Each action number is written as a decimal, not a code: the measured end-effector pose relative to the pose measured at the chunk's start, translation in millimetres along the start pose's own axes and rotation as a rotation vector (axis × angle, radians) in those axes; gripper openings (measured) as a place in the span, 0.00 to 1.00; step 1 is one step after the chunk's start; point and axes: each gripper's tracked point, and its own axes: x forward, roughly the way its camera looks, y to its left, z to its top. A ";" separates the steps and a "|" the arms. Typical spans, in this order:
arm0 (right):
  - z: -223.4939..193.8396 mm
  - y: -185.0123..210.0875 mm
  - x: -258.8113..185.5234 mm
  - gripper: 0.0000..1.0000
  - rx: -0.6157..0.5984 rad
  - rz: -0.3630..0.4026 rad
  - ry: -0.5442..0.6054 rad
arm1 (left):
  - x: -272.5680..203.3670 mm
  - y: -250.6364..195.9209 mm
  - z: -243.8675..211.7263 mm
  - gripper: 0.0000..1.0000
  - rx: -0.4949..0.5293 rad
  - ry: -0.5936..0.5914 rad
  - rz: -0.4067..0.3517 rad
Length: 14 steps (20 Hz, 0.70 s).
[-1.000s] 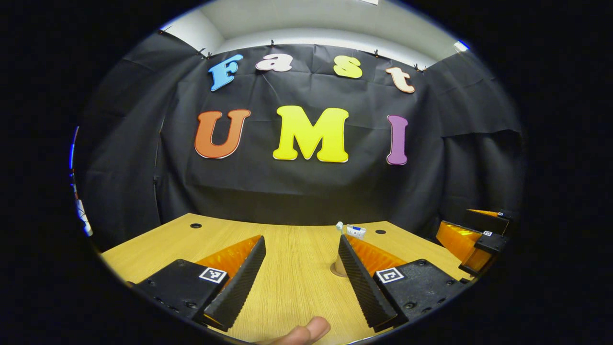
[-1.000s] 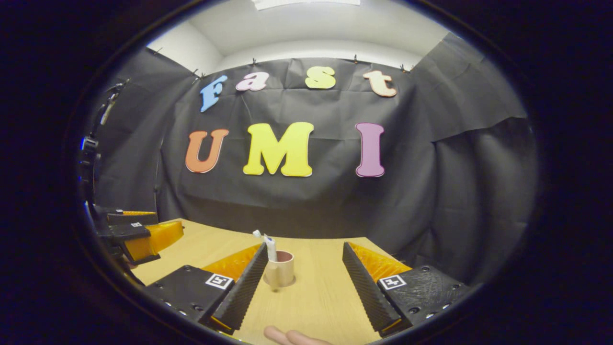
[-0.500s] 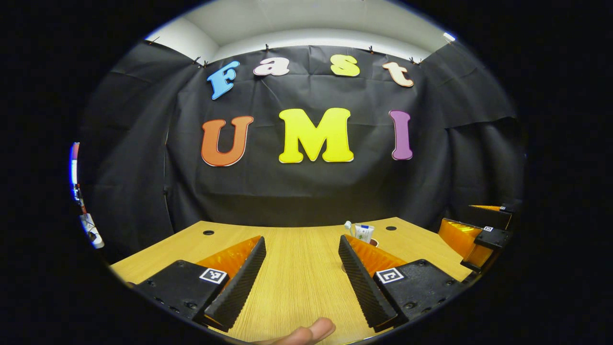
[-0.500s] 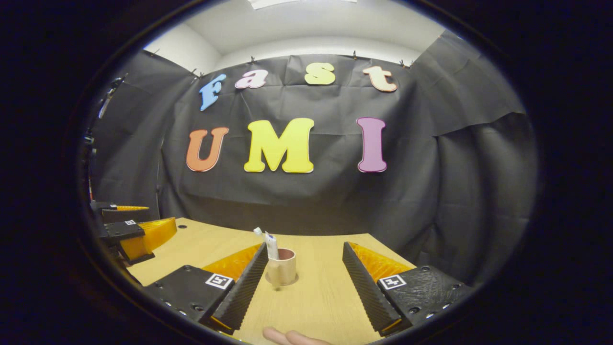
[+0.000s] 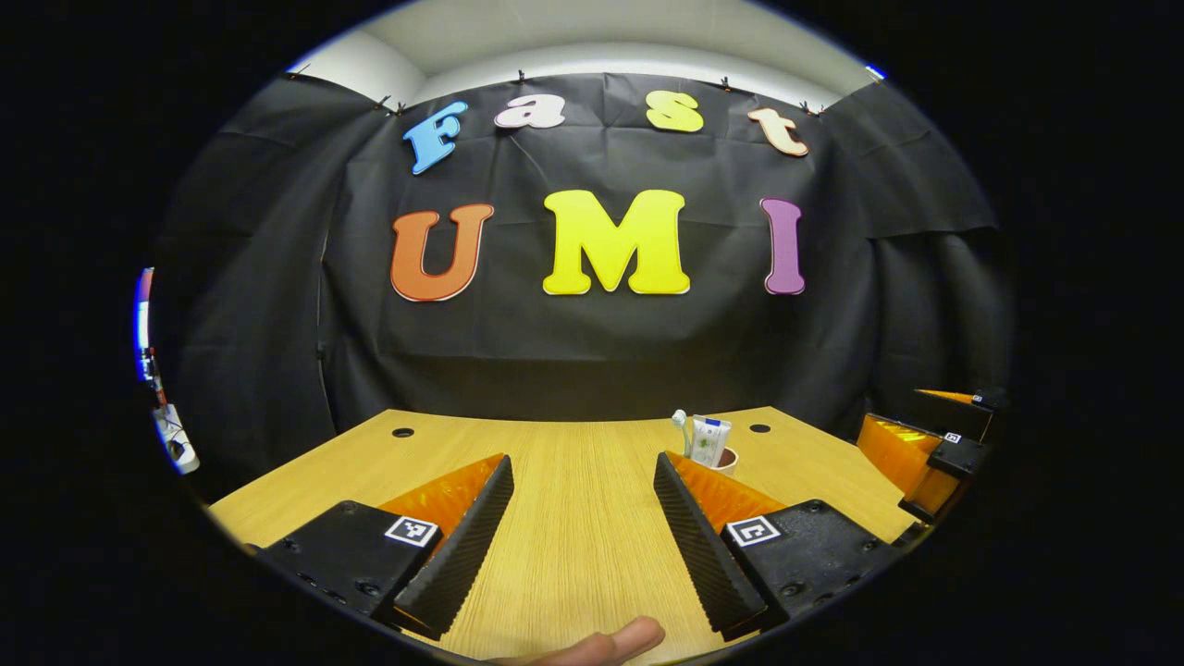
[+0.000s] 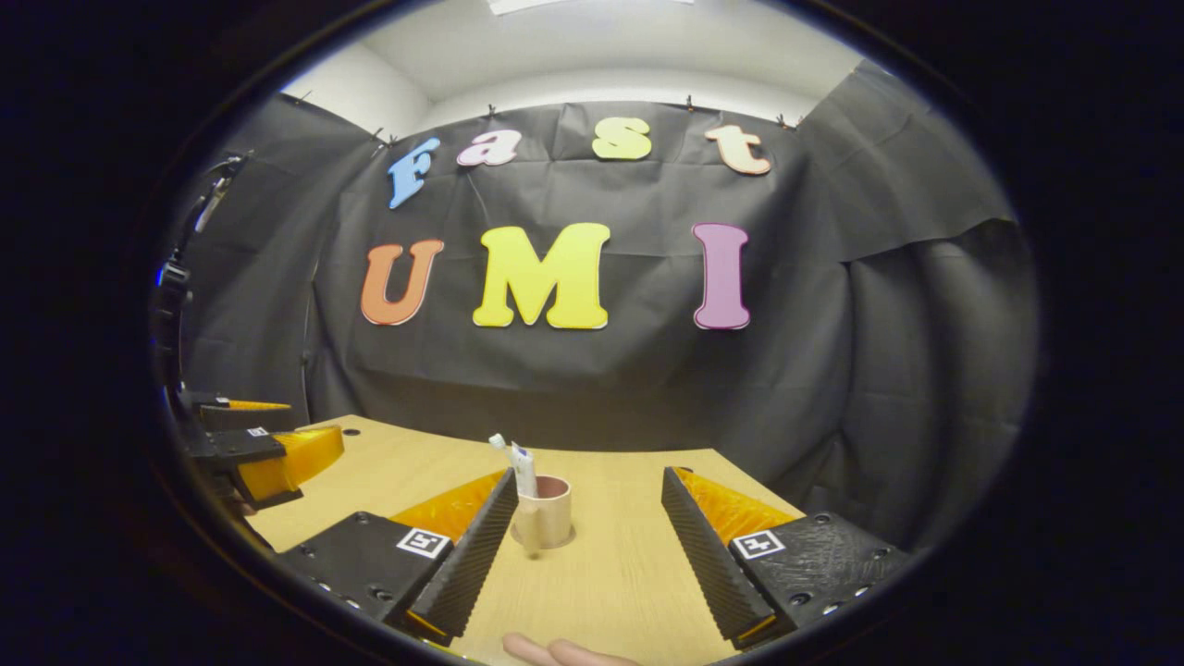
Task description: Put the toothbrush and toothpaste on the desktop into the cup, then pick up the cup and place it on the coaster on the desktop.
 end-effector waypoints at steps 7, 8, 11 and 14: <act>-1.5 3.0 -0.4 0.95 -0.015 0.006 0.001 | -0.3 -6.7 -2.7 0.97 0.018 0.004 -0.010; -1.6 2.9 0.0 0.95 -0.016 0.006 0.000 | -0.8 -6.6 -2.8 0.97 0.018 0.005 -0.011; -1.1 2.7 0.3 0.95 -0.018 0.004 -0.002 | -1.4 -6.8 -2.1 0.97 0.020 0.006 -0.011; -2.5 1.8 0.4 0.96 -0.019 0.003 0.000 | -0.6 -8.1 -2.9 0.97 0.021 0.007 -0.013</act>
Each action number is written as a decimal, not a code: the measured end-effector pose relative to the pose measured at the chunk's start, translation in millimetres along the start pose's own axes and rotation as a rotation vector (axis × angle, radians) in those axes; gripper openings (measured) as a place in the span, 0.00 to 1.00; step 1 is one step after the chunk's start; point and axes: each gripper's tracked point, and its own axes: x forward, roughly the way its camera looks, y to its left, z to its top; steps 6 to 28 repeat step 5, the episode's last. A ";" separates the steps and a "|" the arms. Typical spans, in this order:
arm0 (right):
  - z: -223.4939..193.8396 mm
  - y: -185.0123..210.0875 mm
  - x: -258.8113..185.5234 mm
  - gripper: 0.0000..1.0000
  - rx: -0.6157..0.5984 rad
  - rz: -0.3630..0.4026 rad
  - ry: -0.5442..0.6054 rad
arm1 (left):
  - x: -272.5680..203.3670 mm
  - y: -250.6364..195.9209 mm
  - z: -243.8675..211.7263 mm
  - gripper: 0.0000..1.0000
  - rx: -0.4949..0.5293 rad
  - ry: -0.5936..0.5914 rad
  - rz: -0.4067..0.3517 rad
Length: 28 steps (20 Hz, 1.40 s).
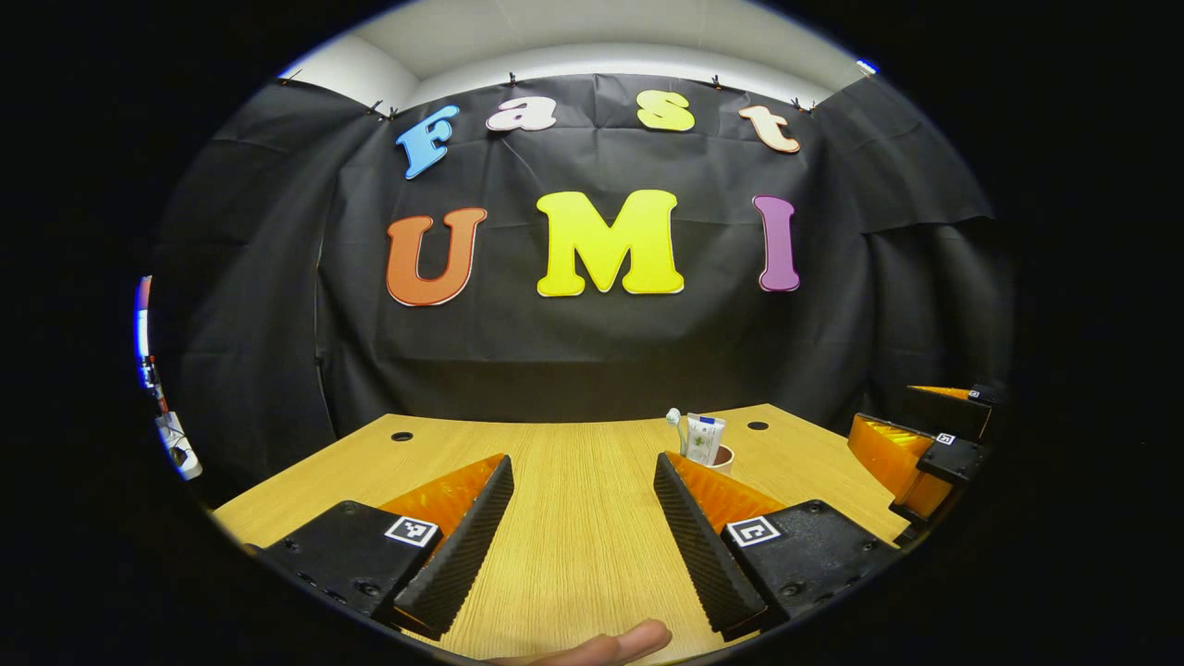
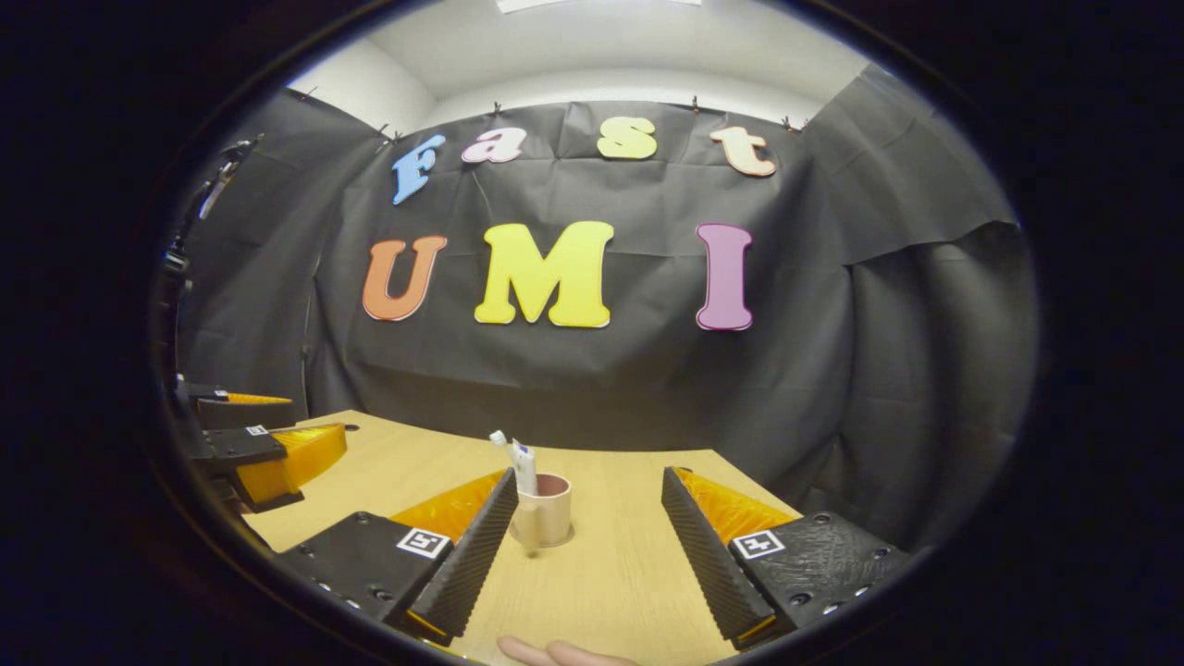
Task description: Put the toothbrush and toothpaste on the desktop into the cup, then pick up the cup and place it on the coaster on the desktop.
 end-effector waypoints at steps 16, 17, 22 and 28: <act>-0.6 1.0 0.8 0.95 -0.005 0.001 0.001 | -0.6 2.8 3.3 0.89 0.022 -0.014 0.012; -0.6 1.0 0.8 0.95 -0.005 0.001 0.001 | -0.6 2.8 3.3 0.89 0.022 -0.014 0.012; -0.6 1.0 0.8 0.95 -0.005 0.001 0.001 | -0.6 2.8 3.3 0.89 0.022 -0.014 0.012; -0.6 1.0 0.8 0.95 -0.005 0.001 0.001 | -0.6 2.8 3.3 0.89 0.022 -0.014 0.012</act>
